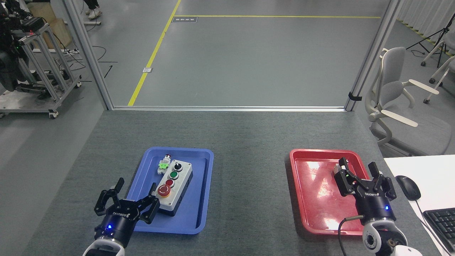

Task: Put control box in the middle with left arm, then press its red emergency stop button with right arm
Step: 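Lower the left gripper onto the grey control box on the blue tray, then close the left gripper on the near end of the control box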

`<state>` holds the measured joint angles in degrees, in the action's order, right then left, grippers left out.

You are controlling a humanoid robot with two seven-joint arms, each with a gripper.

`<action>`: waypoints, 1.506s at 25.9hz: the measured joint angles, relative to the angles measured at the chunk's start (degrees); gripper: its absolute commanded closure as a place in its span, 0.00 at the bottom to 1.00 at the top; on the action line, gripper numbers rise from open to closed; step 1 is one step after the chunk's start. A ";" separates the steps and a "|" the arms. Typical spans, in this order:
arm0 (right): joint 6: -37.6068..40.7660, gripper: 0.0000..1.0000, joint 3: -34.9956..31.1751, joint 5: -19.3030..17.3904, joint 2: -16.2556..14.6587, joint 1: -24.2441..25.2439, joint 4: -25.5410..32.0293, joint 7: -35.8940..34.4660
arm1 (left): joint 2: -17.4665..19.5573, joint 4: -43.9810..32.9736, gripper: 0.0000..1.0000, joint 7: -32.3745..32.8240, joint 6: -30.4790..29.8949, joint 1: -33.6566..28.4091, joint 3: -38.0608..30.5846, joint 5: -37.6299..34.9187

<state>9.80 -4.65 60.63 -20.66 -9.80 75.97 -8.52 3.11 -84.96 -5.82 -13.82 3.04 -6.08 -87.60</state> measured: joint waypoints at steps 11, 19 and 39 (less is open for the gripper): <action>0.03 0.01 -0.09 0.00 0.17 -0.01 0.14 -0.09 | -0.37 1.29 0.00 -3.42 0.76 -0.62 2.70 -0.28; 0.03 0.01 -0.09 0.00 0.18 -0.04 0.22 -0.15 | 0.21 6.06 0.04 -4.13 0.13 0.94 8.51 -1.82; -0.12 0.01 -0.09 -0.13 0.01 0.03 0.24 -0.19 | -0.23 17.01 0.03 -5.59 4.43 4.78 9.00 -1.41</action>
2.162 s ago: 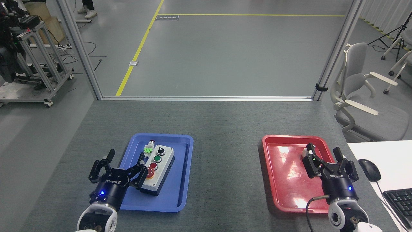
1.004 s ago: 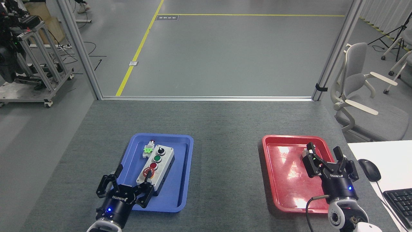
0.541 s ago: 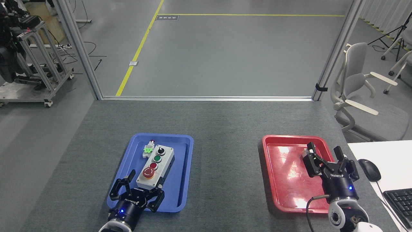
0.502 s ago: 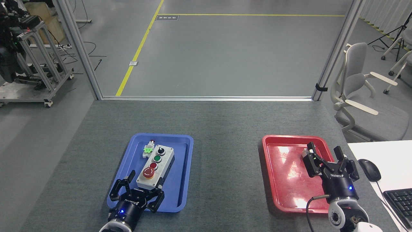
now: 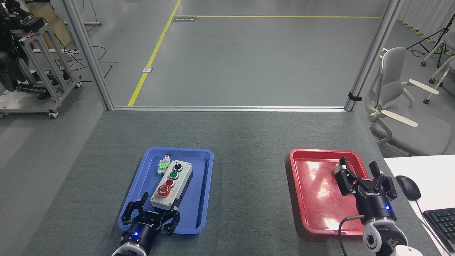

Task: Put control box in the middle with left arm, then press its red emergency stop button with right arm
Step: 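Close the left gripper on the near end of the control box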

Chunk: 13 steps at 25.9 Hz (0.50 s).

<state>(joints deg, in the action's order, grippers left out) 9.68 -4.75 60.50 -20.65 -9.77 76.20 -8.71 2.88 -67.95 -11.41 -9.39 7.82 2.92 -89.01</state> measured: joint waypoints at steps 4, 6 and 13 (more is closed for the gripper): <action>0.00 0.01 0.00 -0.21 0.00 0.02 0.00 0.00 | -0.16 2.54 0.03 -0.49 0.28 1.65 0.02 0.06; 0.00 0.01 0.00 -0.25 -0.01 0.02 0.00 0.00 | -0.30 3.55 0.03 -0.71 0.31 2.24 0.05 0.11; 0.01 0.01 0.00 -0.30 0.00 0.00 0.01 0.00 | -0.53 7.12 0.03 -1.30 0.43 3.40 0.06 0.17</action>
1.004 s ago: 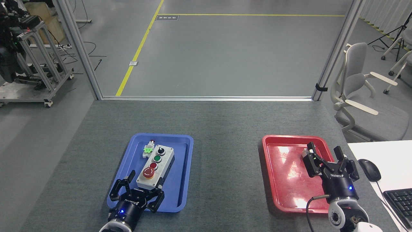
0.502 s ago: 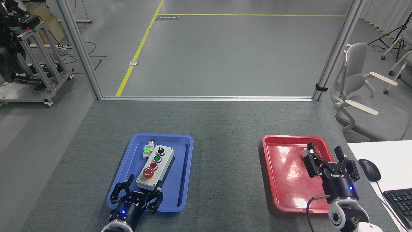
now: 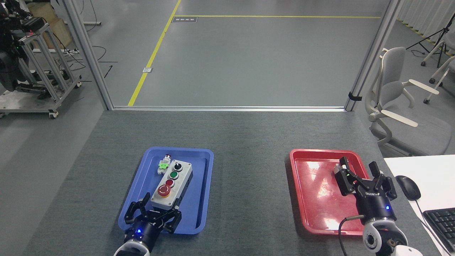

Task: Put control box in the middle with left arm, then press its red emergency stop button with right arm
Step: 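Close the left gripper on the near end of the control box, then slide the control box with the left gripper off the tray toward the table middle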

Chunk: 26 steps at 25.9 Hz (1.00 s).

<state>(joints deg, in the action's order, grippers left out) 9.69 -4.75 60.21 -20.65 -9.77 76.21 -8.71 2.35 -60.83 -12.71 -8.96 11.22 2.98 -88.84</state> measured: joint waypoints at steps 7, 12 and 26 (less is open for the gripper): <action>0.12 0.01 0.00 0.00 0.17 -0.08 0.02 0.00 | -0.61 4.90 0.03 -1.19 0.03 2.52 0.08 0.04; 0.28 0.01 0.00 0.00 0.16 -0.09 0.08 -0.02 | -1.19 9.39 0.04 -2.97 0.38 5.27 0.09 0.02; 0.40 0.01 0.00 0.00 0.06 -0.01 0.08 -0.03 | -2.31 11.88 0.98 -8.44 1.05 6.44 0.16 0.65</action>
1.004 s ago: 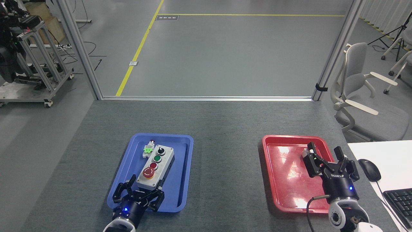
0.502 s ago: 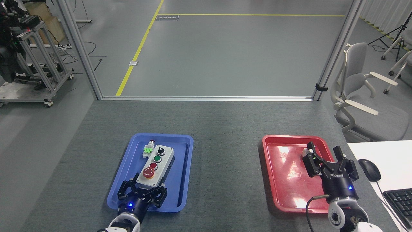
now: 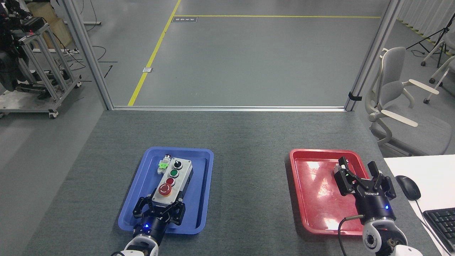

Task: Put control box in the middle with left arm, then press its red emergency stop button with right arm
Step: 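Slide the control box with the left gripper off the tray toward the table middle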

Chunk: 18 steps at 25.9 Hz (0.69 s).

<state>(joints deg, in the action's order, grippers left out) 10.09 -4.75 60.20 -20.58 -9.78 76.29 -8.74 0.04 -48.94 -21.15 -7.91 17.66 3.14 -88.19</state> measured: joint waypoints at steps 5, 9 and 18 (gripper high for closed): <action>-0.06 0.01 0.00 0.00 0.02 0.02 0.00 0.02 | -0.47 -6.69 0.98 -0.33 -1.30 -1.74 0.71 0.04; -0.06 0.01 0.00 0.00 0.02 0.02 0.00 0.03 | -2.83 -10.51 1.00 1.94 -1.44 -1.89 4.29 -0.15; -0.12 0.01 0.00 0.00 -0.05 -0.05 0.00 0.04 | -7.88 -10.22 1.00 8.83 2.88 2.58 21.99 -0.02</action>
<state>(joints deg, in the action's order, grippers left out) 9.97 -4.75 60.20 -20.64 -9.83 76.29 -8.70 -7.84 -59.16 -12.32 -5.02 20.24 25.13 -88.21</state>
